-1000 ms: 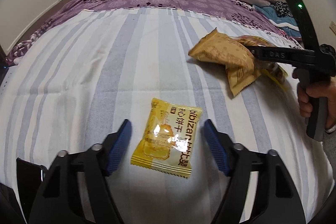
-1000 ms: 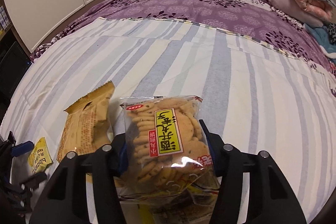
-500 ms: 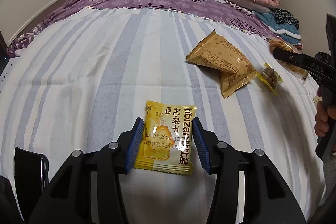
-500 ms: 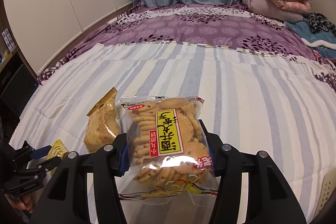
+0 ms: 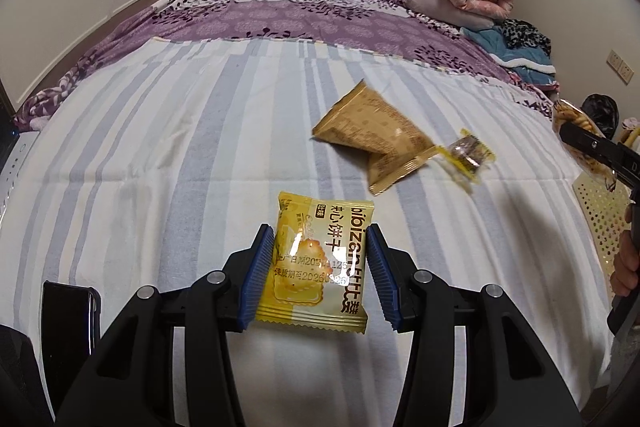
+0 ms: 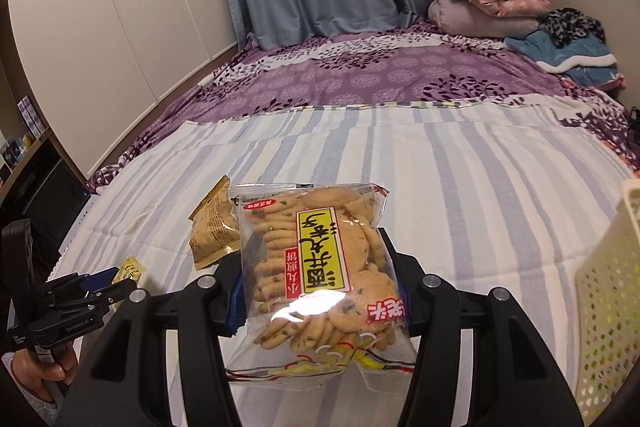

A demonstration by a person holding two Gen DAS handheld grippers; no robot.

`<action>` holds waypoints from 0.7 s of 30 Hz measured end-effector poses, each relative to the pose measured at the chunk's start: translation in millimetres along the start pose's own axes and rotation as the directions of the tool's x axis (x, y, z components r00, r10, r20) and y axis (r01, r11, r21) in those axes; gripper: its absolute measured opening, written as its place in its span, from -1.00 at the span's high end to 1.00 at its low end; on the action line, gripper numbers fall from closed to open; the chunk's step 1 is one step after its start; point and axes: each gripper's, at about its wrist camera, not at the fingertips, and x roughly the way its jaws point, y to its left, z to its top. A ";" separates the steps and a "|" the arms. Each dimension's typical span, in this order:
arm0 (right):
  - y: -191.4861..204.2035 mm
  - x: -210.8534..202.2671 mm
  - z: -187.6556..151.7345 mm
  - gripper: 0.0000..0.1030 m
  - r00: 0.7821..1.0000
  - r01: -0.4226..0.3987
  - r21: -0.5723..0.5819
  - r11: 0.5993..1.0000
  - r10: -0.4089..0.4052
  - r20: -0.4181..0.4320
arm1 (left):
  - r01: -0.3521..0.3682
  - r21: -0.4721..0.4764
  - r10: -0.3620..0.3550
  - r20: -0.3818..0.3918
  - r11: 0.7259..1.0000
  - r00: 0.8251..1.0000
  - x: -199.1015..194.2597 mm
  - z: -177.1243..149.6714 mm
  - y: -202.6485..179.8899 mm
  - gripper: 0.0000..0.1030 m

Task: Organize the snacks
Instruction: 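Carry the yellow packet with the left tool while the right tool carries the cracker bag toward the basket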

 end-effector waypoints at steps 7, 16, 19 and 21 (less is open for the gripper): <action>-34.4 -57.4 -8.4 -0.06 0.995 0.065 0.060 0.996 -0.070 0.078 | 0.037 0.037 -0.038 0.037 0.999 0.999 -24.1 1.7 -25.3 0.05; -86.6 -125.5 -24.6 -0.06 0.960 0.207 0.165 0.964 -0.233 0.155 | 0.095 0.101 -0.105 0.096 0.990 0.990 -54.2 12.8 -63.3 0.05; -104.2 -145.3 -31.9 -0.06 0.941 0.261 0.191 0.946 -0.293 0.169 | 0.112 0.126 -0.126 0.112 0.986 0.986 -63.5 14.9 -77.2 0.05; -117.6 -156.6 -38.1 -0.06 0.928 0.292 0.216 0.932 -0.331 0.169 | 0.124 0.139 -0.141 0.121 0.982 0.983 -68.8 16.6 -86.0 0.05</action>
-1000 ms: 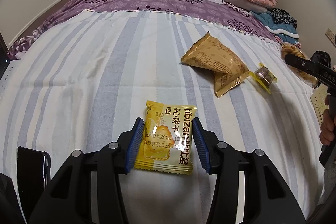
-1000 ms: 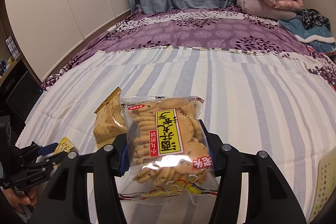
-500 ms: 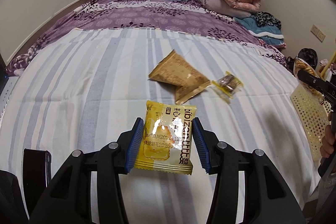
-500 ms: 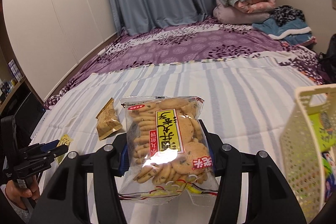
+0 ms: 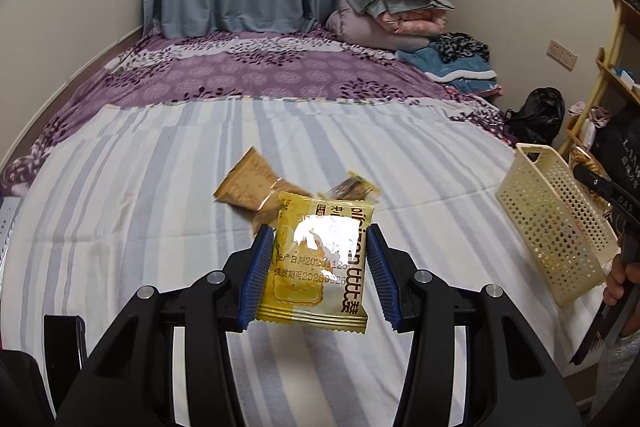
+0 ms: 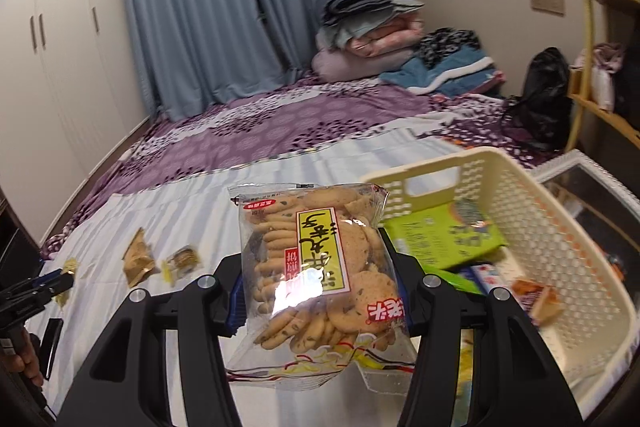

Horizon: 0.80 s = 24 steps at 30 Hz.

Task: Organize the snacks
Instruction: 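Carry the yellow packet with the left tool while the right tool carries the cracker bag toward the basket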

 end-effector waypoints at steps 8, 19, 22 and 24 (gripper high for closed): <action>-52.6 -9.9 -14.8 -0.06 0.991 0.135 0.065 0.989 -0.134 -0.017 | 0.061 0.052 -0.062 0.017 0.997 0.998 -6.3 9.9 -37.9 0.05; -97.7 -23.1 -28.0 -0.42 0.976 0.217 0.152 0.964 -0.217 -0.019 | 0.141 0.139 -0.144 0.006 0.980 0.990 -5.1 18.3 -88.9 0.05; -101.6 -27.8 -29.8 -0.42 0.970 0.241 0.147 0.959 -0.242 -0.010 | 0.163 0.164 -0.165 -0.006 0.973 0.986 0.3 21.3 -105.8 0.05; -104.1 -29.2 -30.4 -0.42 0.970 0.239 0.153 0.959 -0.242 -0.002 | 0.181 0.183 -0.181 -0.016 0.966 0.983 2.8 22.6 -118.1 0.05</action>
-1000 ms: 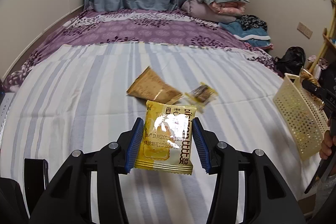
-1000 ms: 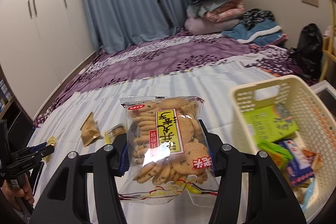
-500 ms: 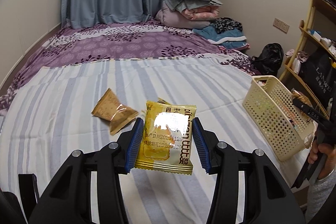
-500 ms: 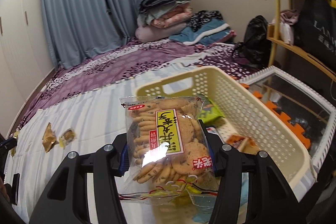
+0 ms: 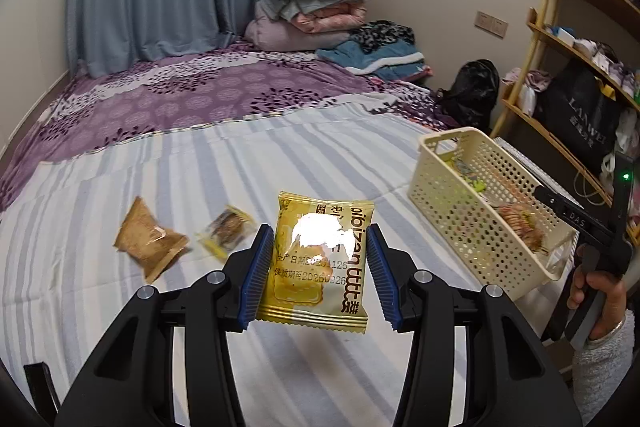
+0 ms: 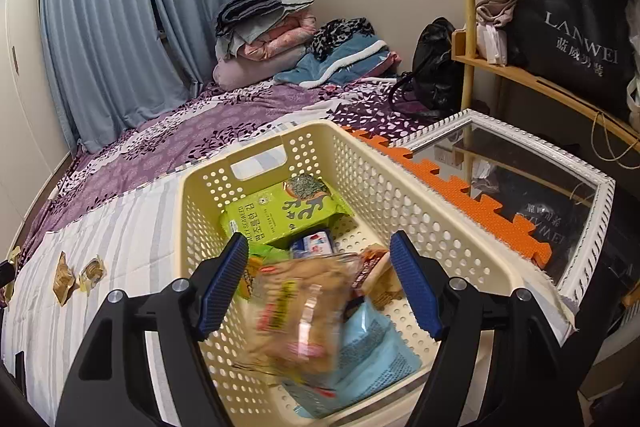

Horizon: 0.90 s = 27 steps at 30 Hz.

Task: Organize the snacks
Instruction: 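Carry the yellow packet with the left tool while the right tool carries the cracker bag toward the basket, then open the right tool to drop the cracker bag into the basket while the left tool releases the yellow packet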

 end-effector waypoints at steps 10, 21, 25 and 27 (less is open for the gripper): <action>-18.0 -5.7 -2.4 -0.42 0.999 -0.006 0.042 0.999 0.005 0.036 | 0.137 0.132 -0.132 -0.040 0.982 0.990 32.4 24.2 -83.8 0.05; -44.4 -6.4 -2.7 -0.42 0.998 -0.004 0.094 0.996 -0.001 0.059 | 0.285 0.232 -0.270 -0.095 0.930 0.958 71.5 43.4 -175.3 0.05; -52.3 -5.1 -4.2 -0.42 0.998 -0.003 0.113 0.994 -0.004 0.060 | 0.327 0.239 -0.308 -0.116 0.914 0.944 86.1 49.1 -196.9 0.05; -56.0 -4.7 -4.6 -0.42 0.998 0.001 0.120 0.993 -0.008 0.060 | 0.346 0.236 -0.326 -0.121 0.908 0.938 93.2 50.5 -205.4 0.02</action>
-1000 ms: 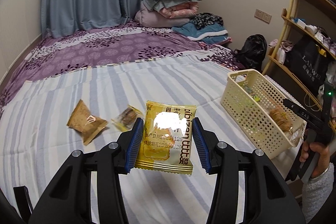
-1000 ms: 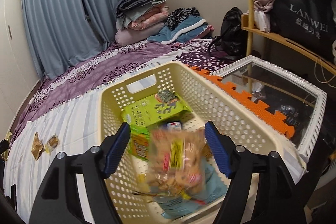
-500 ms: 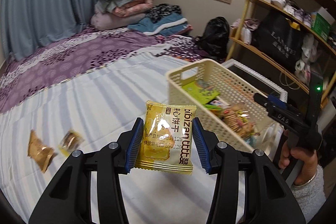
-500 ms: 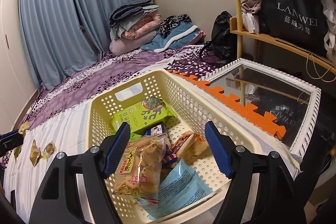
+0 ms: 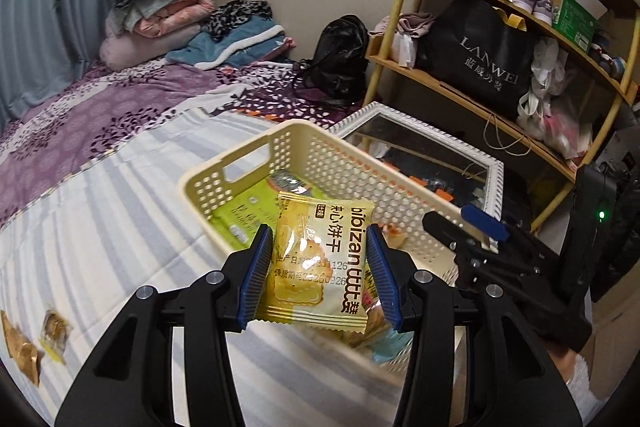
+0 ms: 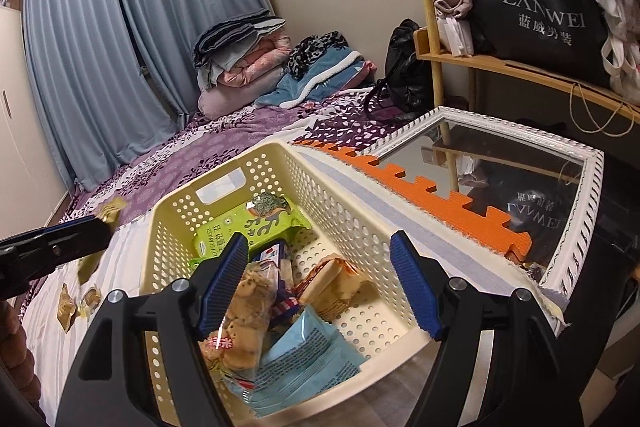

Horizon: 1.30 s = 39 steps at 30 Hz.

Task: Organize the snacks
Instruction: 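Open the right tool to drop the cracker bag into the basket while the left tool releases the yellow packet, then move both open tools back over the remaining snacks on the bed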

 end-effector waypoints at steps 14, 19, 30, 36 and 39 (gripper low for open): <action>13.5 -3.2 1.5 -0.43 1.000 -0.026 -0.006 1.000 0.026 0.010 | -0.079 -0.044 0.079 0.007 0.996 0.997 -3.1 -6.2 26.8 -0.67; 40.1 -7.4 3.6 -0.43 0.998 -0.067 -0.051 0.996 0.068 0.015 | -0.126 -0.081 0.128 0.025 0.989 0.991 -19.6 -12.8 49.8 -0.87; 110.4 -14.9 -1.0 -0.48 0.985 -0.169 -0.155 0.973 0.171 0.003 | -0.255 -0.196 0.266 0.027 0.947 0.964 -58.9 -33.4 118.2 -0.88; 144.4 -16.3 -9.7 -0.50 0.973 -0.231 -0.208 0.951 0.230 -0.030 | -0.317 -0.277 0.335 0.018 0.907 0.942 -78.4 -46.1 155.5 -0.88; 166.0 -14.6 -19.7 -0.59 0.963 -0.271 -0.244 0.931 0.263 -0.067 | -0.342 -0.308 0.365 0.020 0.888 0.931 -88.1 -54.0 171.4 -0.88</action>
